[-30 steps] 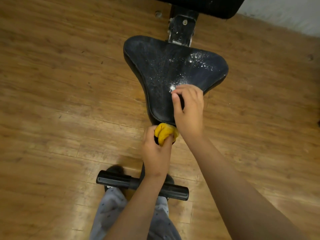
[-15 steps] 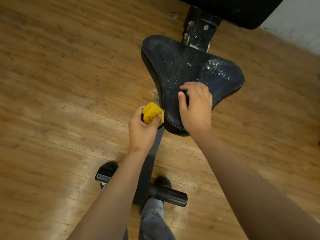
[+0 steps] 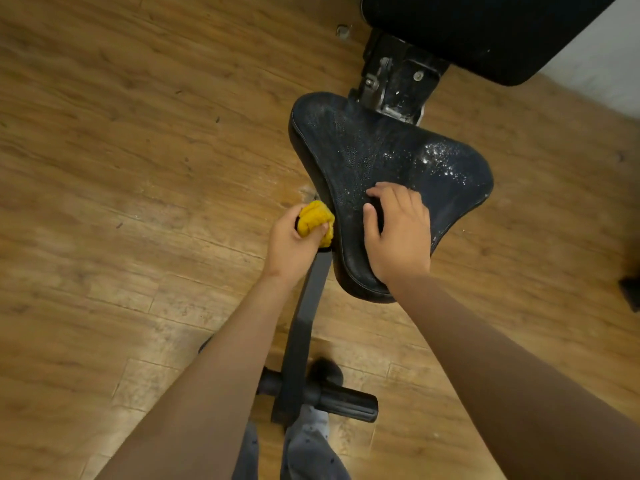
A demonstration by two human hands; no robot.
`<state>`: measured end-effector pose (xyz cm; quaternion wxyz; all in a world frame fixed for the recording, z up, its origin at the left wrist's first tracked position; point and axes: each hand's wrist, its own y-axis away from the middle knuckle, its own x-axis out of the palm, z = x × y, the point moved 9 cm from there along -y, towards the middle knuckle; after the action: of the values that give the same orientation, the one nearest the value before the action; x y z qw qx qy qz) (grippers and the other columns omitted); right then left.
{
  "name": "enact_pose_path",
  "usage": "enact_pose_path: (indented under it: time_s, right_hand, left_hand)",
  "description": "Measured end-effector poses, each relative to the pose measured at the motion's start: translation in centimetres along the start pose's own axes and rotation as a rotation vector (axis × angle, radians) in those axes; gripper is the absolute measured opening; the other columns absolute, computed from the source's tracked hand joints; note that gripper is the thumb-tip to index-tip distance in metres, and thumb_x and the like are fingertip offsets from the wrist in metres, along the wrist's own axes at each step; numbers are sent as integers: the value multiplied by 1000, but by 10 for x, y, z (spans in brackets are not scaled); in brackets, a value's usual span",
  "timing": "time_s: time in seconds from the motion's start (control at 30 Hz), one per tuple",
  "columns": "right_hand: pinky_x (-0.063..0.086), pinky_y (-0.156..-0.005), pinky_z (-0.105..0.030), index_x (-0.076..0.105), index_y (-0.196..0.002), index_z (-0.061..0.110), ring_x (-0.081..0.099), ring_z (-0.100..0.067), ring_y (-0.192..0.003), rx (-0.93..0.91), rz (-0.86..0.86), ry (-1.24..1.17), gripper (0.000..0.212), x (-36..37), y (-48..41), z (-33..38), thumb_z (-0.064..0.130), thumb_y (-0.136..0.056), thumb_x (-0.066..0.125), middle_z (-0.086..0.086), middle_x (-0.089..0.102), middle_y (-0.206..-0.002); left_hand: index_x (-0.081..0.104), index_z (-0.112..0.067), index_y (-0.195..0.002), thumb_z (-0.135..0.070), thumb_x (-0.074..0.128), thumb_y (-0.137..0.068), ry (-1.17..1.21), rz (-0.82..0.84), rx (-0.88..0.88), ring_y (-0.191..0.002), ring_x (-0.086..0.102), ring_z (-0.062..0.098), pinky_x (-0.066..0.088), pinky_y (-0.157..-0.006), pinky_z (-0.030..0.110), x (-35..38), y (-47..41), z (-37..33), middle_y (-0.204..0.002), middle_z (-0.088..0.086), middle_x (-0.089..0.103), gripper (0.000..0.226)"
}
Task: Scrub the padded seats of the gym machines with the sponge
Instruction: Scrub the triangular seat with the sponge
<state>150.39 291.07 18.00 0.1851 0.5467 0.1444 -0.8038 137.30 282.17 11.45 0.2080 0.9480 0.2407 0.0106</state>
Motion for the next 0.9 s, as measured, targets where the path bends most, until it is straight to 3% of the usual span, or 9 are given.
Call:
enact_pose_path:
  time_s: [0.1,0.27,0.47,0.6,0.7,0.8,0.9]
  right_hand:
    - [35,-100,-37,58,-118,19,46,-19,-116,5,11,15,28,1,1,0,28,-98,40,1,55,-126]
    - [34,-99,-37,56,-118,19,44,-18,-115,20,31,36,28,1,1,1,26,-98,38,3,54,-128]
    - [33,-98,-34,57,-117,21,43,-15,-116,37,37,15,30,1,1,-2,28,-97,35,5,53,-129]
    - [33,-98,-35,57,-116,21,44,-16,-115,52,30,10,29,2,-1,-4,27,-96,37,7,53,-129]
    - [31,-98,-33,57,-116,21,44,-16,-115,59,36,7,28,2,0,-4,27,-96,37,6,53,-129]
    - [32,-98,-33,57,-116,21,44,-16,-116,66,46,5,28,2,0,-4,27,-96,37,6,53,-129]
    - [33,-97,-34,57,-116,21,44,-15,-116,68,52,15,28,1,-2,-3,27,-96,39,5,53,-130]
  left_hand:
    - [63,-14,-97,-9,65,-91,35,-2,-63,-73,60,-8,47,-69,10,-2,-4,6,-87,-3,65,9]
    - [66,-23,-96,-14,68,-88,68,135,-158,-89,66,12,54,-83,29,-1,25,21,-91,-3,69,12]
    - [63,-18,-96,-13,65,-91,40,-39,-125,-74,60,-4,46,-68,8,-6,-24,2,-85,-9,64,7]
    - [58,-21,-94,-14,65,-91,85,-174,-161,-85,62,13,49,-78,22,-24,-72,6,-91,-2,64,10]
    - [51,-15,-105,-15,65,-92,145,-246,-198,-84,59,9,49,-73,16,-31,-77,8,-93,-4,59,19]
    - [43,-14,-104,-21,65,-91,139,-218,-232,-79,55,4,44,-69,16,-25,-59,12,-90,-5,54,26]
    - [48,-12,-96,-16,67,-90,93,-137,-153,-70,53,-5,44,-65,9,-19,-48,5,-83,-6,54,21]
